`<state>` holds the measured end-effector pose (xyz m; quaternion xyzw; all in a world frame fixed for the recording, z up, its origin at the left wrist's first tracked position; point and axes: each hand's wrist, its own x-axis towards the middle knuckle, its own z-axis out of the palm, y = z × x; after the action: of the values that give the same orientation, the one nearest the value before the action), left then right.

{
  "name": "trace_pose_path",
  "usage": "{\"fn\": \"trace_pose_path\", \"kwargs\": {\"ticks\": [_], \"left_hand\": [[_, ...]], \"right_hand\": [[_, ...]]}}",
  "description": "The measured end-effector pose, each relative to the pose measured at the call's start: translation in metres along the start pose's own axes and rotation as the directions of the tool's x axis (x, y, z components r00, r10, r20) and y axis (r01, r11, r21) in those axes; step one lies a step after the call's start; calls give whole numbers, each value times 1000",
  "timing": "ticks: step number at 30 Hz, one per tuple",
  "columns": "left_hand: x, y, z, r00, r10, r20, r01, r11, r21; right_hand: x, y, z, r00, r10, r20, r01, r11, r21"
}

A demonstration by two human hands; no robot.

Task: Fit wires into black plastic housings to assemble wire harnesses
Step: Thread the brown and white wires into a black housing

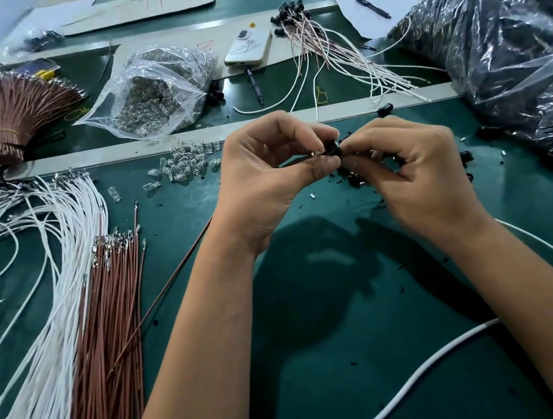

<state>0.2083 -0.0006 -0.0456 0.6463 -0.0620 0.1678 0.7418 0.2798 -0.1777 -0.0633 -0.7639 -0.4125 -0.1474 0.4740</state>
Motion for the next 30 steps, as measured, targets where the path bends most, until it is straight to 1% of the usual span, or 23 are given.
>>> {"fn": "trace_pose_path", "kwargs": {"ticks": [4,8,12,17,20,24,30], "left_hand": [[1,-1,1,1000,-5,-12,5,1000,-10],[2,-4,-2,996,-84,-39,82,995,-64],[1,-8,-1,992,-121,-42,119,992,-42],[2,-12,2,991,-111,-77,113,993,20],[3,-12,3,992,-73,-100,79,995,54],[2,-11,7,993,-29,-117,35,998,50],[1,-10,9,992,-21,-126,27,998,51]], "right_hand": [[0,-1,0,1000,-5,-5,5,1000,-16],[0,-2,3,1000,-3,-2,3,999,-40],[-1,-3,3,1000,6,-1,-6,999,-41],[-1,-3,3,1000,8,12,-8,999,-53],[-2,-2,3,1000,21,10,-20,998,-54],[-2,0,3,1000,25,17,-24,998,-63],[-1,0,3,999,30,35,-27,995,-99]]}}
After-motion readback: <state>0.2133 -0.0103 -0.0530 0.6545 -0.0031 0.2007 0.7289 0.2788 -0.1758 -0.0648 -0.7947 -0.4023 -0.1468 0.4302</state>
